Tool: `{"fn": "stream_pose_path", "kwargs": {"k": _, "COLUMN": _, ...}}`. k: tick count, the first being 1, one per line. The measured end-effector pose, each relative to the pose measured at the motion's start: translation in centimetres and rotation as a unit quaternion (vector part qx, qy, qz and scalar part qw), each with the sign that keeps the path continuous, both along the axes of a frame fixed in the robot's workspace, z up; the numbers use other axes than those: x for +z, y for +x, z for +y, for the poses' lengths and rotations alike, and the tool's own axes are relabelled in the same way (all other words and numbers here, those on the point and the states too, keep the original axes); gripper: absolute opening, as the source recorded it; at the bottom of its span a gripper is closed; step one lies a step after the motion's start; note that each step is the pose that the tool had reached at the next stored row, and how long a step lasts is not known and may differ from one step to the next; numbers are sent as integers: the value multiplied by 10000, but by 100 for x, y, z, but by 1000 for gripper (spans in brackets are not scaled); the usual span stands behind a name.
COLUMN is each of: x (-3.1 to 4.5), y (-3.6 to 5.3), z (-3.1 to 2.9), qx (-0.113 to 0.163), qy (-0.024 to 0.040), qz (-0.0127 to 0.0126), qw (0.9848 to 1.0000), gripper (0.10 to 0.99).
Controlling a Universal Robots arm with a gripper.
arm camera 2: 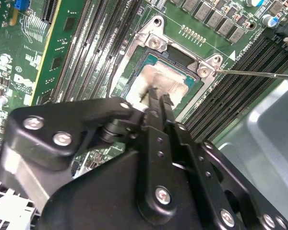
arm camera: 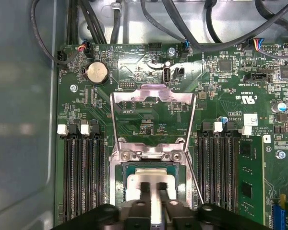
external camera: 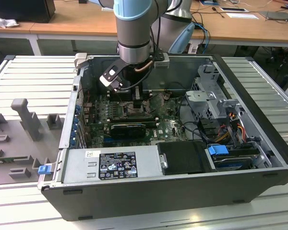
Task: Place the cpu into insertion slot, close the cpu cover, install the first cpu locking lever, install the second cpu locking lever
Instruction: 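Place the cpu into insertion slot, then close the cpu cover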
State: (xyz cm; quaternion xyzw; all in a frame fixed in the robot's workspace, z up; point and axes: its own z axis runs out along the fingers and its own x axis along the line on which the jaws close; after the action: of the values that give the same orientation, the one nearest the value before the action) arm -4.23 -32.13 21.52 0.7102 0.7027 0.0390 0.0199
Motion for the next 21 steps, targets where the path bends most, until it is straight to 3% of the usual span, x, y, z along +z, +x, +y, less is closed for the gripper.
{"fn": "stream_pose_path", "kwargs": {"k": 1, "x": 5, "y": 0, "z": 0, "qx": 0, "qy": 0, "qz": 0, "qw": 10000, "gripper": 216}}
{"fn": "stream_pose_path", "kwargs": {"k": 3, "x": 16, "y": 0, "z": 0, "qx": 0, "qy": -1, "qz": 0, "qw": 10000, "gripper": 106}}
{"fn": "stream_pose_path", "kwargs": {"k": 14, "x": 110, "y": 3, "z": 0, "qx": 0, "qy": 1, "qz": -1, "qw": 10000, "gripper": 106}}
{"fn": "stream_pose_path", "kwargs": {"k": 21, "x": 130, "y": 78, "z": -9, "qx": -2, "qy": 2, "qz": 4, "qw": 10000, "gripper": 106}}
